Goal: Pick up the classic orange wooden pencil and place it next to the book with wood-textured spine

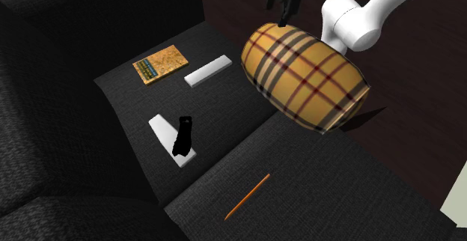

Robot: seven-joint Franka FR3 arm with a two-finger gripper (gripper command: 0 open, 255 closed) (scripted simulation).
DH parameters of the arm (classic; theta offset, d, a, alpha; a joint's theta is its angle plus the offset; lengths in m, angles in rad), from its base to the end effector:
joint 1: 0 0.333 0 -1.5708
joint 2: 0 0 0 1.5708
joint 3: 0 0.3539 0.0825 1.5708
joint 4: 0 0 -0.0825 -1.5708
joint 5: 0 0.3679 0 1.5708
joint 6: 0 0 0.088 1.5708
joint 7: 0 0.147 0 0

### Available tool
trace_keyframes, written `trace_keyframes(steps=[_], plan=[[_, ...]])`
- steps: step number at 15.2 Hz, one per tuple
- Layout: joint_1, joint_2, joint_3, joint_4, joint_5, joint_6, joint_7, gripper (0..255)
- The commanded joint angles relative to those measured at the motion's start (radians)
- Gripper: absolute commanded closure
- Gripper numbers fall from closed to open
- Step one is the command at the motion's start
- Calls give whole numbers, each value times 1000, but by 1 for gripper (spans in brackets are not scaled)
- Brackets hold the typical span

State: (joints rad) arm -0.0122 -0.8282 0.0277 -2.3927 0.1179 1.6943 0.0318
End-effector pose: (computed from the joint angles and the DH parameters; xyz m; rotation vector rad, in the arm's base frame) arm 0.2686 0.0228 0.5840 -3.0352 0.0469 -0.1941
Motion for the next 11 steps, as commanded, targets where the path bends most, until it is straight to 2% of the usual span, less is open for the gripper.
trace_keyframes(steps=[1, 11], plan=[[0, 0, 0, 0, 0, 0, 0, 0], [61, 270, 217, 92, 2, 166, 114, 0]])
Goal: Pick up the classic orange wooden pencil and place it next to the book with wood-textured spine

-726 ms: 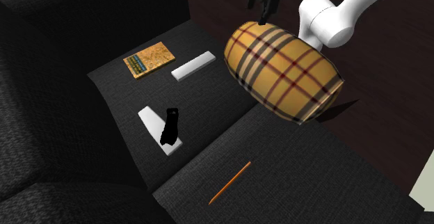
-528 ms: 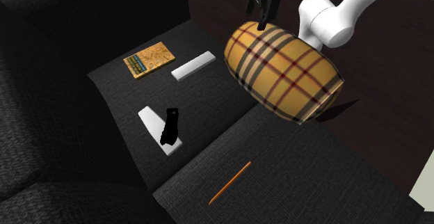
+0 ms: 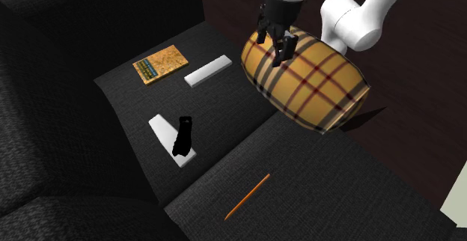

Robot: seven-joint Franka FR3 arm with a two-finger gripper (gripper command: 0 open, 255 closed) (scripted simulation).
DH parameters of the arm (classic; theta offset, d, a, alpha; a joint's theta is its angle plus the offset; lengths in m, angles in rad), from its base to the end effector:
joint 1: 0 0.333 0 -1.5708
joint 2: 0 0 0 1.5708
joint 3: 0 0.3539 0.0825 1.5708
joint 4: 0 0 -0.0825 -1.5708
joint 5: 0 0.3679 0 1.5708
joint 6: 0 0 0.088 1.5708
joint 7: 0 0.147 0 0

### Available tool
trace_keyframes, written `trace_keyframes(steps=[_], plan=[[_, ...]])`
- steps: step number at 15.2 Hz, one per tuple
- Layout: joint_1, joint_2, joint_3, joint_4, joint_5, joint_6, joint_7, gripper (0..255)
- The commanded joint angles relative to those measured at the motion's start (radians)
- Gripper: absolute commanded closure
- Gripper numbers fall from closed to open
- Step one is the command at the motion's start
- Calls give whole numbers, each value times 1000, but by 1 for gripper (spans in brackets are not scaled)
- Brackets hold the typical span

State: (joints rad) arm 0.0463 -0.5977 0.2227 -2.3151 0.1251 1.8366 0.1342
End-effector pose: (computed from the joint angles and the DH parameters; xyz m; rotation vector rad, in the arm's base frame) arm 0.3334 0.1228 0.5576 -3.1171 -0.1209 -0.1677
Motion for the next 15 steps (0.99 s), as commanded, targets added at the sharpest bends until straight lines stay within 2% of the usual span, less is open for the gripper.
trace_keyframes(steps=[1, 8, 15], plan=[[6, 70, 44, 28, -11, 38, 25, 0], [20, 306, 192, 155, -97, 113, 138, 0], [52, 582, 317, 331, -273, 133, 289, 0]])
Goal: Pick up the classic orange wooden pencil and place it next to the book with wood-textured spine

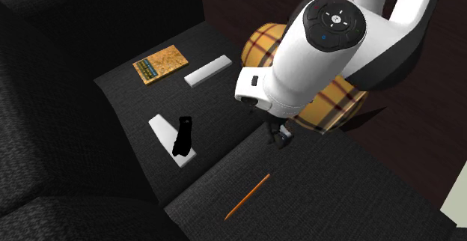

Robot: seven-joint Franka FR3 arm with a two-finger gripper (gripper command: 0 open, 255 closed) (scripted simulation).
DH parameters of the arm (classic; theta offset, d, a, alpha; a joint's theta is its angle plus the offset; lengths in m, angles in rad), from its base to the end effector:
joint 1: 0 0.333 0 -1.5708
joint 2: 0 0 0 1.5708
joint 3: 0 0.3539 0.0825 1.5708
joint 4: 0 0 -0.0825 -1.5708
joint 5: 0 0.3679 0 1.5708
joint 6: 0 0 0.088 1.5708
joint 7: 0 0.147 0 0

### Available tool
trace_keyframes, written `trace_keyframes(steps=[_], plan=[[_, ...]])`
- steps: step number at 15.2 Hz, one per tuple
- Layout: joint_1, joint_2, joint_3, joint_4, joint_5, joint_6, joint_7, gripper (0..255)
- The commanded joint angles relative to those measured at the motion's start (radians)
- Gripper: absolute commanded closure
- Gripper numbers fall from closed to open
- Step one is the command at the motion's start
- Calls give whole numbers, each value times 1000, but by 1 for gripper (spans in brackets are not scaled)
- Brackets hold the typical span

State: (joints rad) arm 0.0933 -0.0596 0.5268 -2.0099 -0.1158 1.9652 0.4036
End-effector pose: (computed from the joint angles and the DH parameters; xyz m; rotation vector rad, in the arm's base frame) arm 0.4319 0.2989 0.4825 2.9977 0.3920 0.1097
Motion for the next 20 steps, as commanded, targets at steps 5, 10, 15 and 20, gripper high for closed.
trace_keyframes(steps=[5, 10, 15, 20], plan=[[77, 264, 53, 185, -191, -29, 127, 0], [195, 482, 46, 375, -331, -94, 194, 0], [257, 591, 27, 460, -390, -108, 212, 0], [248, 609, 15, 415, -408, -47, 225, 0]])
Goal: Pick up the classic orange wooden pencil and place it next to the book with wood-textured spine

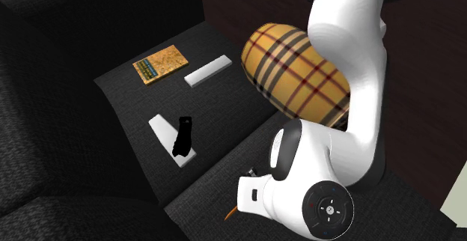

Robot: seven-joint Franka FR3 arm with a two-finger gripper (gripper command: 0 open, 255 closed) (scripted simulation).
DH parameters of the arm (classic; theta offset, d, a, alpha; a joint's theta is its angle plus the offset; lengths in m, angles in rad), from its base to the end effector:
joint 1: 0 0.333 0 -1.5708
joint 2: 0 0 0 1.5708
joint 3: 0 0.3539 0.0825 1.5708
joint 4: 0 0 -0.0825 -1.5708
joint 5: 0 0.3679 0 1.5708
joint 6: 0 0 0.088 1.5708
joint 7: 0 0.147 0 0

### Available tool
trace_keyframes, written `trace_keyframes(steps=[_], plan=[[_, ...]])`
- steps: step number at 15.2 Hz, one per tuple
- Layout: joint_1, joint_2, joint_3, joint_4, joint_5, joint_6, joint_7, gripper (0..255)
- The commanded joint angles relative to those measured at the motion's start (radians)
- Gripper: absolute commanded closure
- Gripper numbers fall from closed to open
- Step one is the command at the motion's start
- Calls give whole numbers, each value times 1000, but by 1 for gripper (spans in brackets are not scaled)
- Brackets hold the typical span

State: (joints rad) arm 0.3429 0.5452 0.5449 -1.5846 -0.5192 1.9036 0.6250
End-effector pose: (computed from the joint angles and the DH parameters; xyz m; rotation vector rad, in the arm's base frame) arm 0.5006 0.4490 0.3459 2.8398 0.6097 0.0613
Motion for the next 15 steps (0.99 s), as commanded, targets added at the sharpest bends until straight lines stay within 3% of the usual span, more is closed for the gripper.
trace_keyframes(steps=[1, 8, 9, 15], plan=[[-2, 5, -3, -11, -4, 15, 3, 0], [-2, 5, -3, -10, -4, 14, 3, 0], [-2, 5, -3, -10, -4, 14, 3, 255], [-2, 5, -3, -11, -4, 15, 3, 255]])
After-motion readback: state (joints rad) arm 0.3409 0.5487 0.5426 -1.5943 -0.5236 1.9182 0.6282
